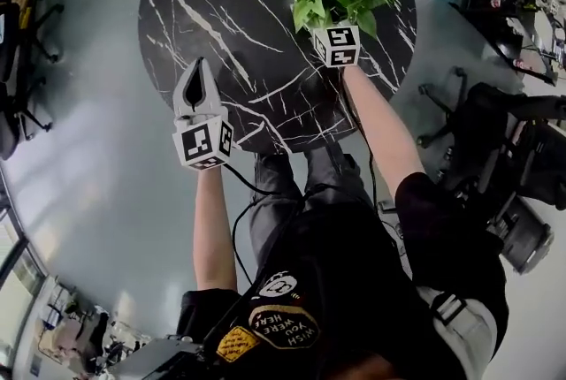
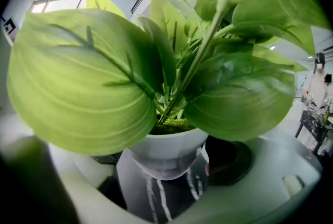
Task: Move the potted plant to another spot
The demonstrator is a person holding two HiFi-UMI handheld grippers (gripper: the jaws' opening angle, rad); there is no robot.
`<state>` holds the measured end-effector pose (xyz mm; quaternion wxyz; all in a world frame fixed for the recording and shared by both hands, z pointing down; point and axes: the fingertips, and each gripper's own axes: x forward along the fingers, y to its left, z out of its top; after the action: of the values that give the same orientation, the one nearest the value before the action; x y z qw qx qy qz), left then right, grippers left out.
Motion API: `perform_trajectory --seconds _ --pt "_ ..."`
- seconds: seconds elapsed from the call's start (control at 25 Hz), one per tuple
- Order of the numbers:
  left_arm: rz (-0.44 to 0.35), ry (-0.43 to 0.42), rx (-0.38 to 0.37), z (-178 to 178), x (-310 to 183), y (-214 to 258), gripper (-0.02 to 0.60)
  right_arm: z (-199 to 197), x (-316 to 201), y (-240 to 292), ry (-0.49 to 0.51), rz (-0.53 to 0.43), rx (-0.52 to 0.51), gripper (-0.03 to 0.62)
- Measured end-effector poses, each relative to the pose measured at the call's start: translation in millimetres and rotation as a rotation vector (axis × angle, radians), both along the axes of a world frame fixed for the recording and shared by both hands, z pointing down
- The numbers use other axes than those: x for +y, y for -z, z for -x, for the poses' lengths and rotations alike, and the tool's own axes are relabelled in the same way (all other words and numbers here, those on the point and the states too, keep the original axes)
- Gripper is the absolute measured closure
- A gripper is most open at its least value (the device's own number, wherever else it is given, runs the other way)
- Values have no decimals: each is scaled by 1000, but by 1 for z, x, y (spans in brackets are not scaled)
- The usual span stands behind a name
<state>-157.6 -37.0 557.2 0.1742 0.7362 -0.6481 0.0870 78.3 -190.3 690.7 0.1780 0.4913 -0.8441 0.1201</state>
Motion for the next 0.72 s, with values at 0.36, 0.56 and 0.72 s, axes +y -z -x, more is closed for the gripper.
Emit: perform_trajectory --seconds 0.36,0.56,0.72 --pt "11 -115 -4 -84 -32 -7 577 -150 -17 3 -202 -12 17 105" --pt "24 -157 -10 -114 -41 -11 577 -218 -21 5 -300 -15 31 105" --pt "33 -173 -15 -126 -45 -13 577 -247 -22 5 -319 -16 21 105"
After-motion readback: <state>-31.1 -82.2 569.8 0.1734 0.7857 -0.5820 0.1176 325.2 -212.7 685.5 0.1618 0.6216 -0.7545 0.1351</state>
